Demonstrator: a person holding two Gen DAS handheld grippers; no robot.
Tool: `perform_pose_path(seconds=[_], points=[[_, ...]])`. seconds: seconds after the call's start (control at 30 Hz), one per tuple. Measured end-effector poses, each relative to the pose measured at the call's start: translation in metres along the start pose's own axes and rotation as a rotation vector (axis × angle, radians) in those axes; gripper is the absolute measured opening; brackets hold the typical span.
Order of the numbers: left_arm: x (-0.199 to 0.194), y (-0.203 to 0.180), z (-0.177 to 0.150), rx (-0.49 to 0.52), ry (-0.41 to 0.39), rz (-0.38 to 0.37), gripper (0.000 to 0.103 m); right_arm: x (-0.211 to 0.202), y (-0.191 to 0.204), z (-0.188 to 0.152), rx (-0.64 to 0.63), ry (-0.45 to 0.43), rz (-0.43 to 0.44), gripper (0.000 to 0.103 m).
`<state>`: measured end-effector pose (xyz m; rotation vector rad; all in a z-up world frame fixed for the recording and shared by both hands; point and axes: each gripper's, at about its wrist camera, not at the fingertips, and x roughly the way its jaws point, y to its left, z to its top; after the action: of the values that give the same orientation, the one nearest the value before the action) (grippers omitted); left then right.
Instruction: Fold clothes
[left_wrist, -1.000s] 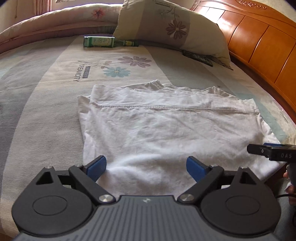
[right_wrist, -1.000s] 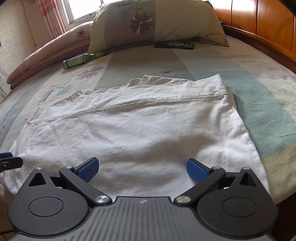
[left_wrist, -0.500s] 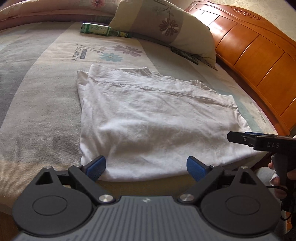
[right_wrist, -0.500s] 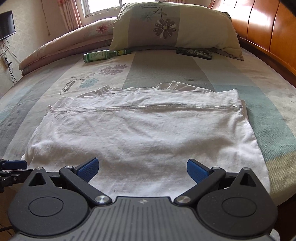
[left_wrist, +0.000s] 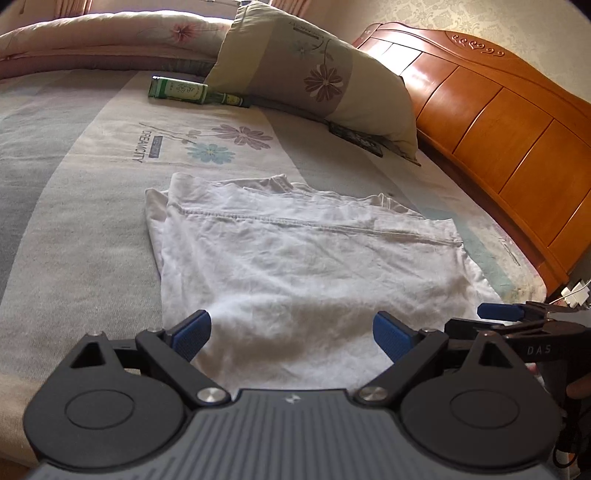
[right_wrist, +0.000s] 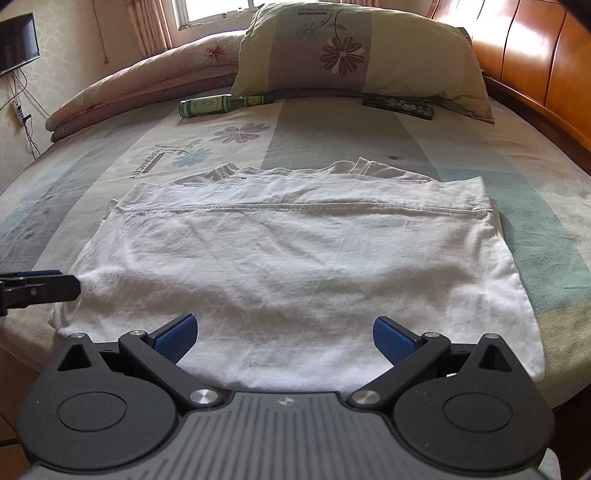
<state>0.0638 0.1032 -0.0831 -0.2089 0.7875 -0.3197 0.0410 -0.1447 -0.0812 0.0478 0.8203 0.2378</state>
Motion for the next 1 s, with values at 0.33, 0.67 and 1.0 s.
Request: perform_pose_path(seconds=[0.33,0.67,1.0], points=[[0.009,0.012,0.019,0.032,-0.028,-0.018,0.096,0.0,-0.011,-0.004,0.057,-0.022,0.033,0.103],[0.033,0.029,0.033,0.022,0.068,0.004,0.096,0.002,-0.007,-0.005,0.079,-0.034,0.085,0.103],[0.028,0.078,0.051,-0.19,0.088,-0.057,0.095,0.01,-0.01,-0.002,0.132,-0.045,0.163,0.103]])
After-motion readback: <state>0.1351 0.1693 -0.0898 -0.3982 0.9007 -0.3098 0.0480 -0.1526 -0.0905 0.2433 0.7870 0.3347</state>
